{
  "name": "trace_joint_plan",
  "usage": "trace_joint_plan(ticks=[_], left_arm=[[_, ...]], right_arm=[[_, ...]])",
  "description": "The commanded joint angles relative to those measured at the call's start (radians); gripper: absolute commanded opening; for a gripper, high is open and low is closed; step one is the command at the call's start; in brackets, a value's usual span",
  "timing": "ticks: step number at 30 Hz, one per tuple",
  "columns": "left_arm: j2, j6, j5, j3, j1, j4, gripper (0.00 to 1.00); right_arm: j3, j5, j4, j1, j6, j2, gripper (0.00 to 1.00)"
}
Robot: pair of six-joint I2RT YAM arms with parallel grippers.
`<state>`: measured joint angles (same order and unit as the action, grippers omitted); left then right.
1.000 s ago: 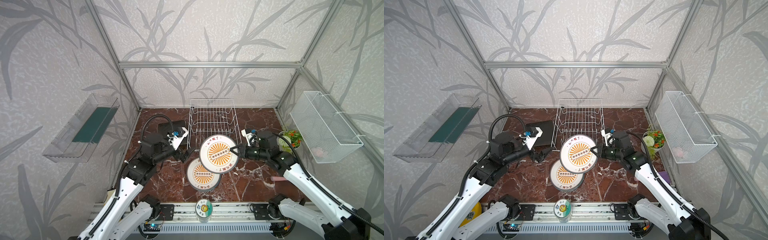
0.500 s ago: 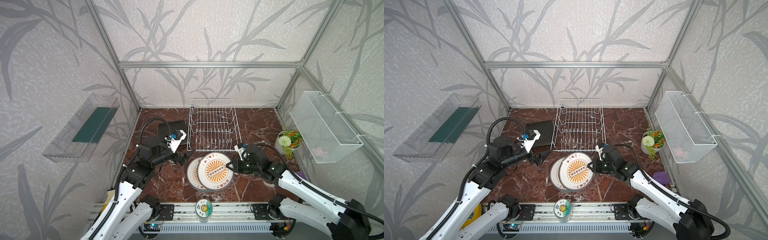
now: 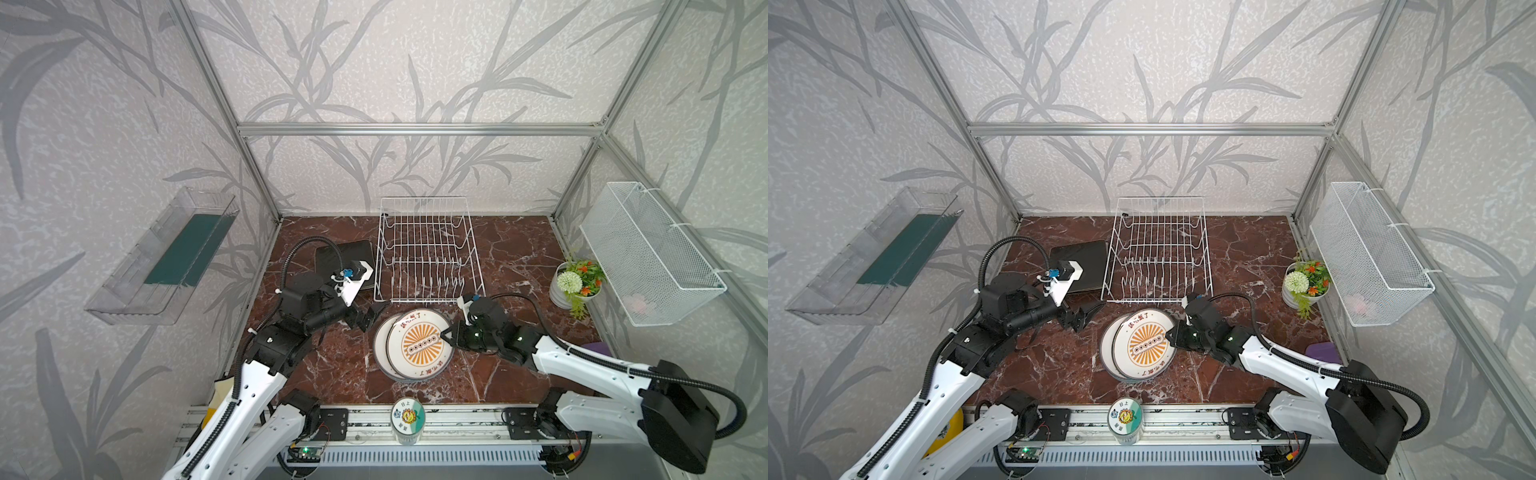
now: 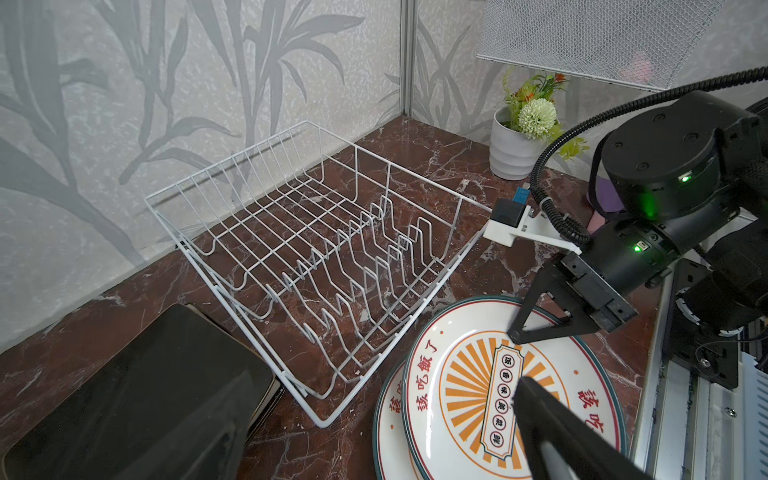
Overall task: Unload the plates from the dish rack
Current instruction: 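Lower the patterned plate onto the plate stack with the right gripper, then open the right gripper and lift it off the stacked plates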
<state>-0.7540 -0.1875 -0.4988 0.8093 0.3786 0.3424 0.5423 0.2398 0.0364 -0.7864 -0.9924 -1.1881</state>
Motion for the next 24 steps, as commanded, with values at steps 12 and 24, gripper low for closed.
trace_joint_plan(ticks=[12,24], left_arm=[[0.0,-0.042,0.007,0.016,-0.013,-0.031,0.99],[-0.06,-0.006,-0.036,0.028,-0.014,-0.121,0.99]], right_arm=[[0.042,0.001,-0.082,-0.017,-0.05,-0.095,0.3],[0.161,0.033,0.152,-0.019,-0.029,-0.151,0.73]])
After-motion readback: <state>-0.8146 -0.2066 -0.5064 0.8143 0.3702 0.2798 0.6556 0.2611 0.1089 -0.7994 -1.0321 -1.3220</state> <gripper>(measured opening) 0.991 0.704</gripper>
